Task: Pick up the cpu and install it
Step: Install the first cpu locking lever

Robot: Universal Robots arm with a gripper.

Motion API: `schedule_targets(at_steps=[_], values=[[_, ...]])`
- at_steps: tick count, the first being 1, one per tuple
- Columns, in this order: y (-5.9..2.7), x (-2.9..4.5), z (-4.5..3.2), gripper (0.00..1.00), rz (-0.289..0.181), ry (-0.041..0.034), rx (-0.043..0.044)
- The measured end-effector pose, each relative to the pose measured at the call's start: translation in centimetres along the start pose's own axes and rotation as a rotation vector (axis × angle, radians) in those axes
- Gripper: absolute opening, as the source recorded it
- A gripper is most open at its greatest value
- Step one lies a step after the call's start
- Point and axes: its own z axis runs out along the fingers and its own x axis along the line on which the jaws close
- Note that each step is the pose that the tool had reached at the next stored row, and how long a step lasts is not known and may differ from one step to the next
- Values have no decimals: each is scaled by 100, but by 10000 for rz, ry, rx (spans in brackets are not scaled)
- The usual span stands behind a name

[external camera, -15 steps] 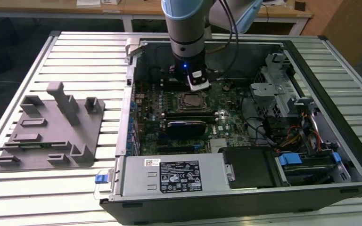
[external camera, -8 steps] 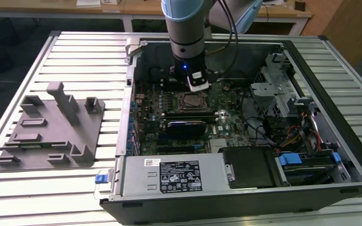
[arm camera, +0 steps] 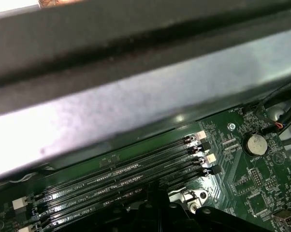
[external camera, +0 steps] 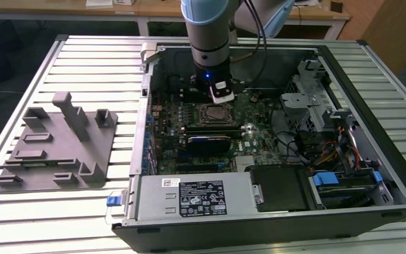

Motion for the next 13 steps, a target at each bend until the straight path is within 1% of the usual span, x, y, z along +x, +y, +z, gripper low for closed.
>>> schedule_targets(at_steps=[3,6,10,13], values=[[4,-1,-12,11,0,0,-3],[13,-5,-54,11,1,0,-2],[32,-13,-130,11,0,0,0],[35,-15,-143,11,1,-1,-3]])
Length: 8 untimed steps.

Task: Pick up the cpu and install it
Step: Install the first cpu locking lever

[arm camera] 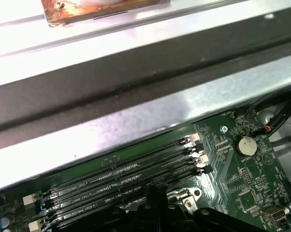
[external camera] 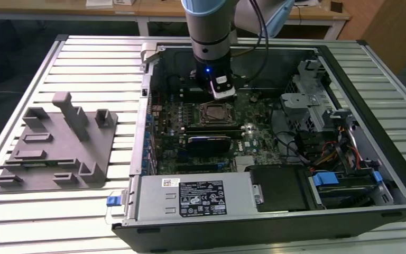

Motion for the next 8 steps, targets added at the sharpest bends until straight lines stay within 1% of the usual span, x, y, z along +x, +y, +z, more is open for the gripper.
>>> schedule_targets(at_steps=[3,8], values=[[0,0,1,11,20,-7,3],[-1,10,11,11,108,-40,7]])
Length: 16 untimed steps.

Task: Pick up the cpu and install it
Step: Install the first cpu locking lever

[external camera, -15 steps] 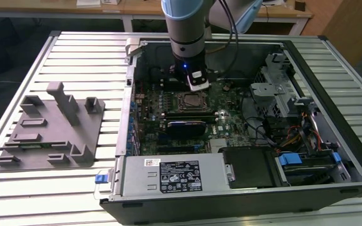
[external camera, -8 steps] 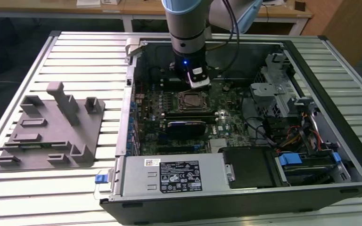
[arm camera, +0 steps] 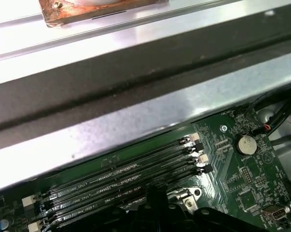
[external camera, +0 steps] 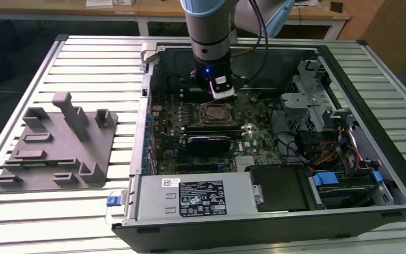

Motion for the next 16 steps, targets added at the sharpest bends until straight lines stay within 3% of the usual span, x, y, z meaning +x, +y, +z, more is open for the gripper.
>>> schedule_targets(at_steps=[16], values=[[8,39,35,11,84,-46,-2]])
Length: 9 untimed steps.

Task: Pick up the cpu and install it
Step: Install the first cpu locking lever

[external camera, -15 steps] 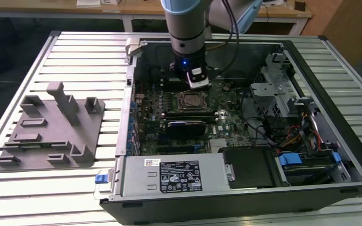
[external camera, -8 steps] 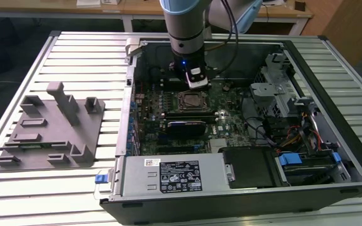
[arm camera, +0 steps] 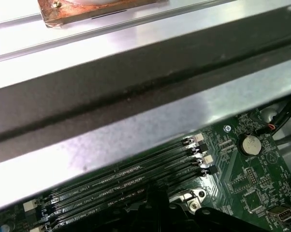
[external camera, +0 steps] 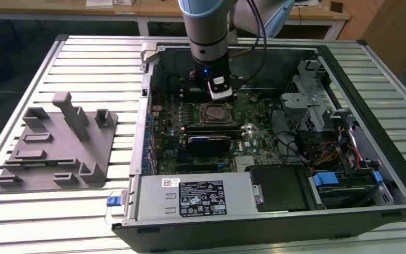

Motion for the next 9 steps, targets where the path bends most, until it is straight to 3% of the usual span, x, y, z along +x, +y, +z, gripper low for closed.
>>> schedule_targets(at_steps=[9], values=[[-37,-12,11,11,-1,-3,0]])
